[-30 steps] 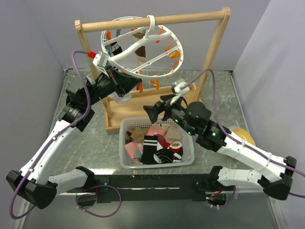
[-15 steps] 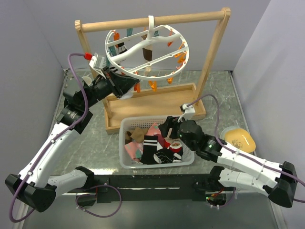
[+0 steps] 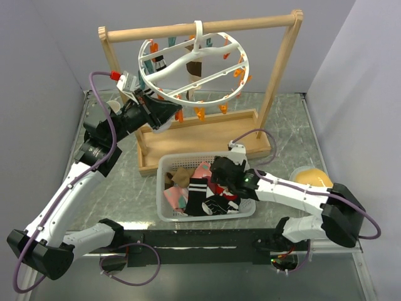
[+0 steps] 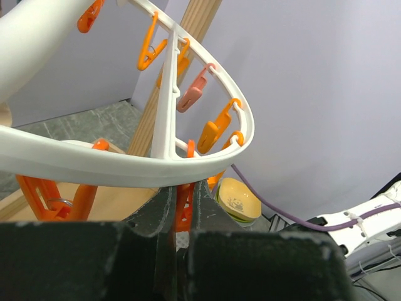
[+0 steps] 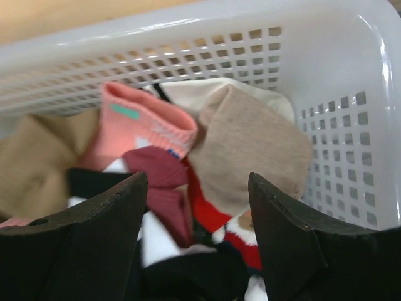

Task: Clip the socks to the hanger
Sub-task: Adjust the sock in the bin.

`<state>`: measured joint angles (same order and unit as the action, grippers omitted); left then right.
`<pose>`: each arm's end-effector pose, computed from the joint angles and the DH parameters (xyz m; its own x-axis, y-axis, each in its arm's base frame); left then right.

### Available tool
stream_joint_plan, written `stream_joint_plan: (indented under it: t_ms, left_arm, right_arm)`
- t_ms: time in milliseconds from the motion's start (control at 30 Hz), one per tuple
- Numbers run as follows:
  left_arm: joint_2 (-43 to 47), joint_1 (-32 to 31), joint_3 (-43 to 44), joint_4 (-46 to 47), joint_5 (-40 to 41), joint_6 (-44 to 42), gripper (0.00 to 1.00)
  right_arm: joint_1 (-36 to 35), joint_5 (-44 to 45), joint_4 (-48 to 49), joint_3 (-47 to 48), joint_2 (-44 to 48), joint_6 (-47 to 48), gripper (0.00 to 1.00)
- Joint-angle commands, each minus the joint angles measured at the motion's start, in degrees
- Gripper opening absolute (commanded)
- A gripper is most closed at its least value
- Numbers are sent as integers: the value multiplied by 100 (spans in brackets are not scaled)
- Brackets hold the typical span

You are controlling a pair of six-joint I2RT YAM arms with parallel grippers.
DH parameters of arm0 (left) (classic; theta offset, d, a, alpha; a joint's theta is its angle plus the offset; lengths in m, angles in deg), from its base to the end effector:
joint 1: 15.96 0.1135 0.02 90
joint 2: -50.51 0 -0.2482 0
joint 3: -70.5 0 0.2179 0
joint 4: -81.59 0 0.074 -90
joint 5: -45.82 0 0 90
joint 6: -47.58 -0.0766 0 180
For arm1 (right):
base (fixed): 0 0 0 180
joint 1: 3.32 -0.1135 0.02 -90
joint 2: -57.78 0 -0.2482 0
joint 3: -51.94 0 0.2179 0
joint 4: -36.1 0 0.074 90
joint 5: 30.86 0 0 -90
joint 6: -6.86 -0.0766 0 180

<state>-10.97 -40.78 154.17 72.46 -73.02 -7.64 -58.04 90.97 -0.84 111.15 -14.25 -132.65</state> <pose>0.2030 -0.1346 0.4458 -0.2846 -0.4189 -0.8623 0.7693 0.4369 -0.4661 0.1749 0.1773 0.1951 -0.6641 0.1801 -0.7256 0.0127 0.9731 0.2299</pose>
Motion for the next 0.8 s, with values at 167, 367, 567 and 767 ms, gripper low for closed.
stream_joint_plan:
  t_ms: [167,367,567,767]
  left_arm:
    - [144,65,-123,62,-148,125,1]
    - [214,82,-185,97,-192,125,1]
    - [276,82,-220,106,-192,160,1]
    - [329,91,-290,194,-218,239,1]
  right_arm:
    - [-127,-685,1074,-94,311,987,70]
    - [-109,-2075,1701,-482,376,1173,66]
    - [-92,-2340,1875,-464,-108,936,65]
    - [-13,-2313,1893,-393,-347,997,63]
